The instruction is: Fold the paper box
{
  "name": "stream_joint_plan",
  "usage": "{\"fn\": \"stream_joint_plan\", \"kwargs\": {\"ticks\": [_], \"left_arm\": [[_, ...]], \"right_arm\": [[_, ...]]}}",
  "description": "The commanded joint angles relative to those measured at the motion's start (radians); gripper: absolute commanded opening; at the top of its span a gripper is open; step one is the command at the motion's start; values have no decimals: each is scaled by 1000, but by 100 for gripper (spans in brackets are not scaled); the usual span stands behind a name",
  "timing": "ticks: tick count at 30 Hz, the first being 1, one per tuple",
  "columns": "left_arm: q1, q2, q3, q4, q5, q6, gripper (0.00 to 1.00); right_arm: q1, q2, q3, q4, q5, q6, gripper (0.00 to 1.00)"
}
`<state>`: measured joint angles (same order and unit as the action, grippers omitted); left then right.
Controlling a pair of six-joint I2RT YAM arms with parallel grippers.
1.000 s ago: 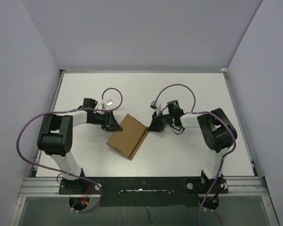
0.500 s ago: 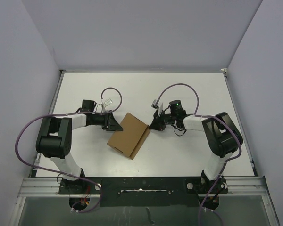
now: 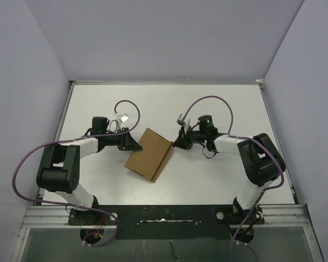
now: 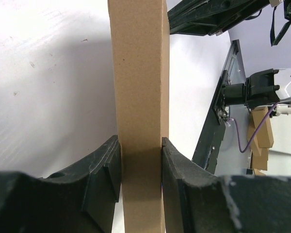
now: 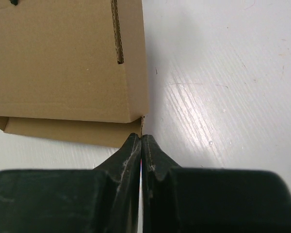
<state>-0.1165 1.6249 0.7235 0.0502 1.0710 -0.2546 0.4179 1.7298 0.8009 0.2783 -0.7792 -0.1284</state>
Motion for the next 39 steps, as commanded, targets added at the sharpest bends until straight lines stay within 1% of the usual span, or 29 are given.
{"fn": "stream_joint_plan", "kwargs": {"ticks": [1, 9, 17, 39], "left_arm": [[-1, -47, -2, 99, -99, 43, 0], [-3, -68, -41, 170, -118, 28, 0], [-1, -70, -47, 175, -132, 31, 0], [15, -72, -53, 223, -82, -9, 0]], "right_arm": [[-2, -50, -14, 74, -30, -31, 0], [-1, -36, -30, 81, -10, -71, 0], [-4, -34, -41, 85, 3, -93, 0], [-21, -25, -52, 69, -25, -141, 0]]}}
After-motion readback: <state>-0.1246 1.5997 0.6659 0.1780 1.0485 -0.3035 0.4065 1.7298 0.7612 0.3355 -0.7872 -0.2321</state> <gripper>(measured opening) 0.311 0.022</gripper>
